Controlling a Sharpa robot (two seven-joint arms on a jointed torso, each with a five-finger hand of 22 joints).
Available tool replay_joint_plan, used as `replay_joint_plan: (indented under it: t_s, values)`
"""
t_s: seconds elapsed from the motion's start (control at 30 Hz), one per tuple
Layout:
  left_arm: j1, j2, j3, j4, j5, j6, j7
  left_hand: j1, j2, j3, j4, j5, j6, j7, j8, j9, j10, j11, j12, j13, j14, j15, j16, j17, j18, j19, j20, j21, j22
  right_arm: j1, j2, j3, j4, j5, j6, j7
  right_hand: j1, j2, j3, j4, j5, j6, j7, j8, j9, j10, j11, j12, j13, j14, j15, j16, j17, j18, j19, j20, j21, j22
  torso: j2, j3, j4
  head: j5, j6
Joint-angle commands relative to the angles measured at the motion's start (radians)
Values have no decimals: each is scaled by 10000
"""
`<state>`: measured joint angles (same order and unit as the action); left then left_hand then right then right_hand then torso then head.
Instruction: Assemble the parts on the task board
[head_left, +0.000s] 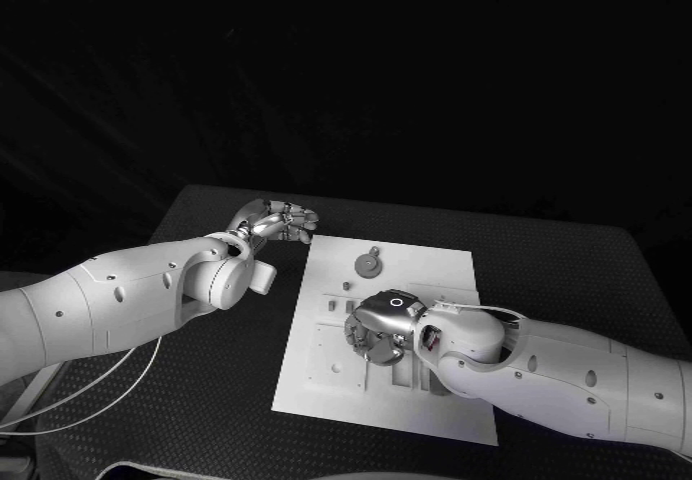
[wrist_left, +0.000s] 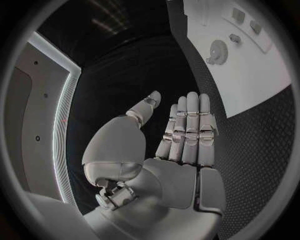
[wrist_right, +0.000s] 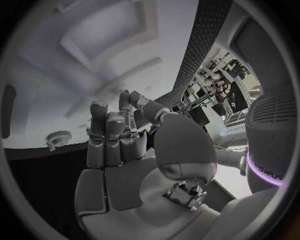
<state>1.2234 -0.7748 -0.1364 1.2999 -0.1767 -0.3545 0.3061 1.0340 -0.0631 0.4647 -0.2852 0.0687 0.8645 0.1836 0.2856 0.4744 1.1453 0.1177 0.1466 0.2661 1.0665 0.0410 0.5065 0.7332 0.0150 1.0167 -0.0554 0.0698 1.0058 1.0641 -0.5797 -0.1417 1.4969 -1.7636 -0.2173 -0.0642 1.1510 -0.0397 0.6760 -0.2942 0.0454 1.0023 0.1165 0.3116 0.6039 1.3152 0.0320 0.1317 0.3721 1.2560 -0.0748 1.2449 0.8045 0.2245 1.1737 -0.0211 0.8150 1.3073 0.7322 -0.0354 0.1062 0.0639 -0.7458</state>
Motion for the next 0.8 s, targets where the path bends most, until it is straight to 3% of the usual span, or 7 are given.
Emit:
replay_joint_plan:
  t_s: [0.03,0.43,0.8]
  values:
    - [13,29,6,-4,-50,229,18,-38,60,-40,3,-18,6,-41,33,-14,-63,15,-62,-2,-70,26,-66,9,-102,-56,-1,-30,-15,-20,-2,-1,79,-67,-108,-23,18,53,51,4,40,79,2,55,120,96,1,3,12,15,-44,19,12,373,7,-76,67,182,-3,-1,7,-5,-5]
    - [13,22,5,1,-57,229,15,-44,68,-47,5,-18,-3,-37,31,-21,-74,20,-69,-3,-78,30,-78,14,-103,-66,4,-31,-26,-25,0,-1,34,-71,214,-73,18,51,55,5,40,82,1,51,120,98,1,0,14,17,-45,17,12,373,7,-77,69,181,1,-1,-7,1,-9]
    - [13,38,5,-15,-60,252,7,-41,72,-49,4,-17,-5,-36,32,-24,-76,21,-70,-2,-80,32,-83,18,-102,-68,5,-30,-32,-25,-6,-1,-22,-237,32,-143,16,53,58,5,40,82,2,47,120,99,1,-4,14,16,-44,15,13,373,6,-77,69,181,-1,8,1,-15,-19]
